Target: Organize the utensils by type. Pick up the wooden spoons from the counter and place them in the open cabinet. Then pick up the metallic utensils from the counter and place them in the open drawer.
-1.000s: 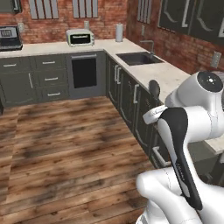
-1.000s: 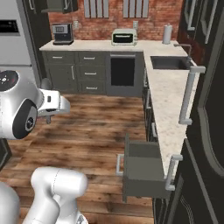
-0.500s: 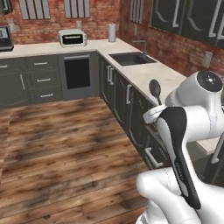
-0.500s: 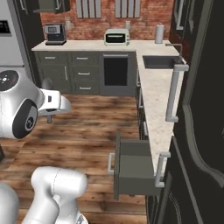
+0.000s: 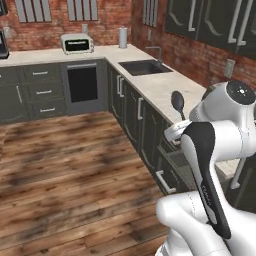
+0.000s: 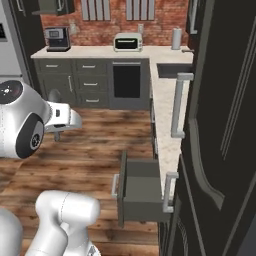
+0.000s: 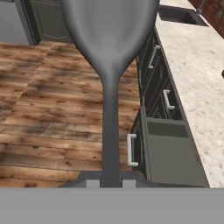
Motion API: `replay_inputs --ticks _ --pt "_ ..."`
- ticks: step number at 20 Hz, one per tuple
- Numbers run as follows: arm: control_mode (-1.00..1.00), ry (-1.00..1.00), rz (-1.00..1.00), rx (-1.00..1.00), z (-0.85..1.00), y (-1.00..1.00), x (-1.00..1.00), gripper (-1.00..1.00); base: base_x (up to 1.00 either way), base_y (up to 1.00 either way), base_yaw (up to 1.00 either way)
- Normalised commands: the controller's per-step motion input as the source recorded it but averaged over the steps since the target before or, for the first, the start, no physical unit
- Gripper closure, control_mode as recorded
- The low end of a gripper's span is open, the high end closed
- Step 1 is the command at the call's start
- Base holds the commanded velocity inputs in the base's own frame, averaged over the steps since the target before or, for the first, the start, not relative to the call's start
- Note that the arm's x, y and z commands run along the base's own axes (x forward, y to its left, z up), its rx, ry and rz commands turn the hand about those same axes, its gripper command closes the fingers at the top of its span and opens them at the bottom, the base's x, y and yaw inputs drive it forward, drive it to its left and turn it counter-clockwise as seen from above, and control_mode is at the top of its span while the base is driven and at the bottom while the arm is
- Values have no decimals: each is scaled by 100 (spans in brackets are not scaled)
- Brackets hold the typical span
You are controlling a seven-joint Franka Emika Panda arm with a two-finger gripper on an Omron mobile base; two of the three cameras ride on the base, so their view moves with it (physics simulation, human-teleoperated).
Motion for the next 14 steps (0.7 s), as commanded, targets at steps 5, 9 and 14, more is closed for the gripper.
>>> replay_inputs --ticks 5,9,14 --pt "100 0 0 0 0 0 0 100 -2 -40 -17" --pt "100 0 0 0 0 0 0 100 0 -50 -32" --pt "100 0 0 0 0 0 0 100 0 -24 -34"
